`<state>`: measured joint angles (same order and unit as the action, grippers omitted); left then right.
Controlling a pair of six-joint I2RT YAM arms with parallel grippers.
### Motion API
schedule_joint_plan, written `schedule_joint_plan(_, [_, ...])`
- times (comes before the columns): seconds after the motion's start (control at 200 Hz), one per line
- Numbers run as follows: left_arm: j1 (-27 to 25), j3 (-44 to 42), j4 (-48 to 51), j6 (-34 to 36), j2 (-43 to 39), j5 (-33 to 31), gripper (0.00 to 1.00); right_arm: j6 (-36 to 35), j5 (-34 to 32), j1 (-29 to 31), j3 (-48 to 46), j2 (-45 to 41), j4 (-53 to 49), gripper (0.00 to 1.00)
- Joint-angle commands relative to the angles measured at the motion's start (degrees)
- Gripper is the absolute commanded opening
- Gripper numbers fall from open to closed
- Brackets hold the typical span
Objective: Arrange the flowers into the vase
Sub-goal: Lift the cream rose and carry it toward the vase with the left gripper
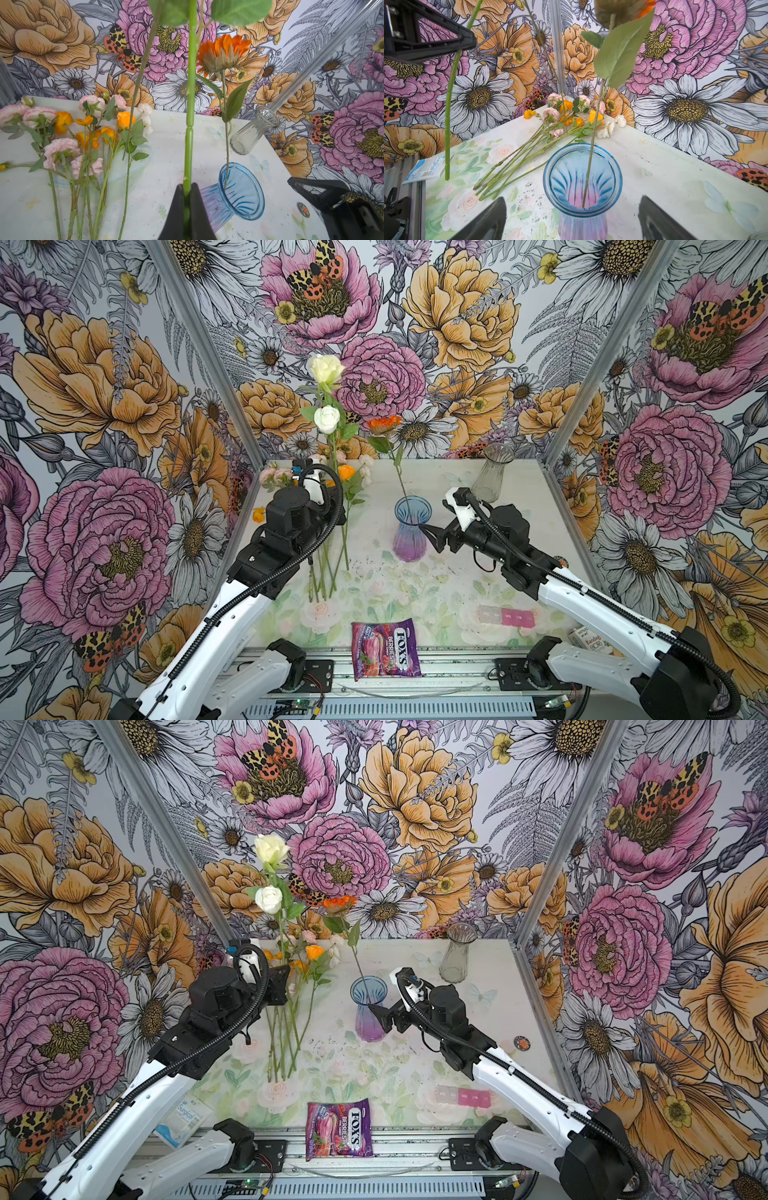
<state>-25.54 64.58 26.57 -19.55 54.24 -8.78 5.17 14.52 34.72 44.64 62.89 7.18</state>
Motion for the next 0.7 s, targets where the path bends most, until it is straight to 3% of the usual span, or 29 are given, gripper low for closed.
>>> schedule_joint_plan(0.0, [2.5,-0.5,0.3,0.2,1.9,-1.2,0.0,2.1,1.9,-0.1,-0.5,-1.2,3.3,0.99])
schedule_joint_plan(0.37, [9.6,-7.8,1.4,-0.8,-2.4,6.2,0.0,2.1,3.8,-0.1,-1.0,-0.5,4.9,1.0])
schedule_joint_plan(0.485, [9.5,-8.4,-0.3,-0.5,-2.4,10.0,0.0,2.1,3.8,0.0,-1.2,-0.7,5.1,1.0])
schedule_joint_plan(0.596, [4.8,-8.8,-7.9,0.0,-3.5,13.1,0.0,2.0,3.1,-0.1,-1.4,-0.9,5.0,0.99])
schedule_joint_plan(0.696, [-5.5,-7.4,-16.6,5.5,-4.0,7.0,0.0,2.7,2.0,-0.6,-1.3,-1.1,4.7,0.99])
